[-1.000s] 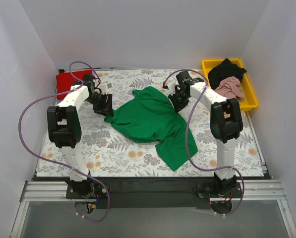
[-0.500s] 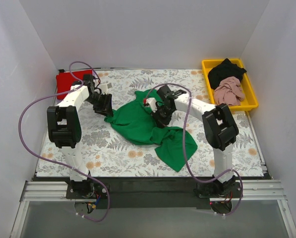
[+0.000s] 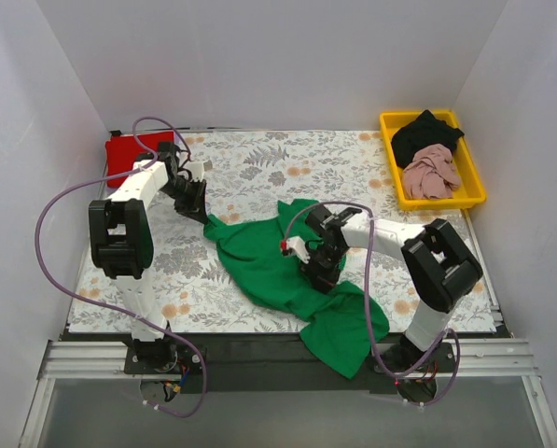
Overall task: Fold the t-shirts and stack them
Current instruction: Flatten the tshirt out
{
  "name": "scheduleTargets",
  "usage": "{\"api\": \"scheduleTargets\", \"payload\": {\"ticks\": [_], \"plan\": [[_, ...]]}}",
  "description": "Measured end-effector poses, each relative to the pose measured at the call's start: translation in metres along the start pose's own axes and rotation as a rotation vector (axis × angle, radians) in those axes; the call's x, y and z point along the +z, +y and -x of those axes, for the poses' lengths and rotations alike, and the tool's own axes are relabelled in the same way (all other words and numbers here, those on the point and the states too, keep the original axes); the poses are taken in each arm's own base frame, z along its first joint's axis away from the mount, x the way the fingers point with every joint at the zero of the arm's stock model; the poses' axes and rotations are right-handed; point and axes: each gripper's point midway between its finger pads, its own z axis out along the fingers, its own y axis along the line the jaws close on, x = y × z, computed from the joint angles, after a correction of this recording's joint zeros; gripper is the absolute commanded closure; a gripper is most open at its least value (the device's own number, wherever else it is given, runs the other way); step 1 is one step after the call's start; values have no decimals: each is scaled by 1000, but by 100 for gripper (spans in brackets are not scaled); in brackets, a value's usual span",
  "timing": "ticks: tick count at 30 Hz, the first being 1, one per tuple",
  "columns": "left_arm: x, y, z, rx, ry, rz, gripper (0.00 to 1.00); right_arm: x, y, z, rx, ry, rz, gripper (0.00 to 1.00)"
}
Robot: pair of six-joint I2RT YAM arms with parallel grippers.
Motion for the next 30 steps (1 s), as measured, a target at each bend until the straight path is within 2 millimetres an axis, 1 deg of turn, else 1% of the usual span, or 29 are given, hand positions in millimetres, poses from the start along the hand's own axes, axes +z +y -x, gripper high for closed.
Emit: {"api": "scheduleTargets", "payload": {"ticks": [1, 2, 3, 4, 5, 6, 7, 9, 11, 13, 14, 15, 16, 17, 18, 20, 24, 26, 30], "plan": [[0, 0, -2, 5, 7, -2, 99, -1, 12, -8, -16, 23, 29, 86], [-1, -1, -4, 10, 14, -3, 96, -4, 25, -13, -39, 42, 61, 60], [-2, -1, -5, 15, 19, -5, 95, -10, 32, -13, -47, 39, 83, 50], [-2, -2, -7, 20, 24, -6, 93, -20, 33, -8, -50, 18, 93, 46], [-3, -3, -9, 26, 28, -8, 90, -32, 29, 1, -42, -25, 96, 46], [-4, -3, -9, 29, 28, -7, 87, -46, 19, 11, -30, -68, 78, 46], [-6, -3, -10, 36, 25, -7, 84, -67, 0, 27, -13, -138, 38, 47], [-8, -4, -10, 41, 22, -7, 82, -112, -46, 57, 20, -265, -75, 53], [-10, -5, -8, 49, 8, -4, 80, -147, -86, 73, 62, -336, -177, 55], [-11, -6, -6, 55, -8, 0, 78, -168, -121, 84, 98, -374, -262, 55], [-12, -6, -6, 56, -12, 1, 75, -173, -137, 86, 122, -378, -297, 55], [-13, -7, -4, 57, -19, 2, 73, -173, -152, 88, 146, -369, -325, 55], [-14, -7, -3, 57, -25, 3, 70, -169, -164, 88, 172, -356, -338, 54], [-14, -7, -2, 57, -29, 4, 67, -166, -171, 88, 186, -345, -347, 55], [-14, -7, -2, 56, -33, 5, 64, -159, -180, 87, 209, -328, -354, 54], [-12, -6, -2, 54, -37, 6, 64, -142, -198, 82, 259, -287, -359, 54], [-9, -6, -8, 45, -24, 3, 63, -118, -221, 77, 320, -243, -364, 53], [-8, -6, -8, 43, -23, 3, 63, -115, -225, 77, 333, -240, -363, 53], [-9, -5, -7, 45, -30, 5, 63, -113, -237, 85, 351, -257, -374, 53]]}}
